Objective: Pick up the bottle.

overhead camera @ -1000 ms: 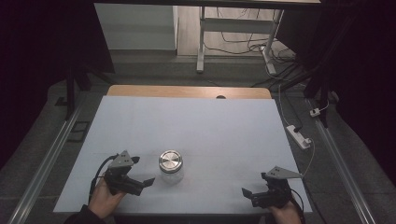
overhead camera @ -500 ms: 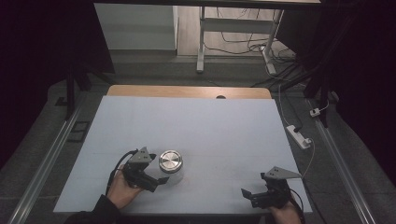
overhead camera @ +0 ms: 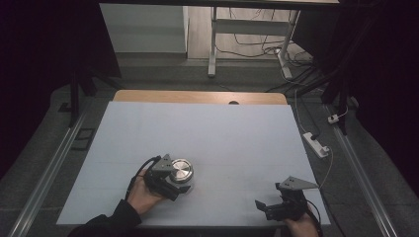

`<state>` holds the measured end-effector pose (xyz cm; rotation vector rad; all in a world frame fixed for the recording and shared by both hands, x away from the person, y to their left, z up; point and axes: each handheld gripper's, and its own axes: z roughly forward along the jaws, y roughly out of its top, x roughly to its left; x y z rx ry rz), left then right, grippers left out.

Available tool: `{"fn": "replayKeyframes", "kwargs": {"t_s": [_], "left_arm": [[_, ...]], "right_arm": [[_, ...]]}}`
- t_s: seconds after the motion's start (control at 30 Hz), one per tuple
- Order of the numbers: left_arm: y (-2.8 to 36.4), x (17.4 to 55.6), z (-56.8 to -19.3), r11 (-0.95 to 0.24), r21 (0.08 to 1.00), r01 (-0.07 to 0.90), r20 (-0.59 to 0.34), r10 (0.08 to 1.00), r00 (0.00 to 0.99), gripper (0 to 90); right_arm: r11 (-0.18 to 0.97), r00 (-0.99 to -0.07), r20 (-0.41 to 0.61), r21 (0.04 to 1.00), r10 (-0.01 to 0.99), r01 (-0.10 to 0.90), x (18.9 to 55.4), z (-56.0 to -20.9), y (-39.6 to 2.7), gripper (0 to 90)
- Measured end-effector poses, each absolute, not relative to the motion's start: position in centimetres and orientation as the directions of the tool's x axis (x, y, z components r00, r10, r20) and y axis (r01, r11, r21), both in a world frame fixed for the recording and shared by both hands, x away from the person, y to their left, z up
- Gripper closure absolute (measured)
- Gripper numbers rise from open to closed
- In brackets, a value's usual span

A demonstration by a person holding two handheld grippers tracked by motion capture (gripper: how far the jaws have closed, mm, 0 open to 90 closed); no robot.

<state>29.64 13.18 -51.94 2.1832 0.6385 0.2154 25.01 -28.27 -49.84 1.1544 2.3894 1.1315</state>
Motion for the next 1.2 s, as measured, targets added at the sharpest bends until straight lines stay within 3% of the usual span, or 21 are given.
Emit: {"fn": "replayKeyframes", "kwargs": {"t_s": [0.3,1.2], "left_arm": [[13.0,29.3,-51.8,-0.547,0.771,0.325,-0.021,0.488,0.872,15.0],[12.8,29.6,-49.7,-0.525,0.788,0.321,-0.02,0.499,0.867,15.7]], "right_arm": [[0.387,-0.655,0.097,0.738,0.75,0.553,25.0,-49.9,-28.2,0.0],[0.387,-0.656,0.097,0.74,0.749,0.551,25.0,-49.8,-28.2,0.0]]}}
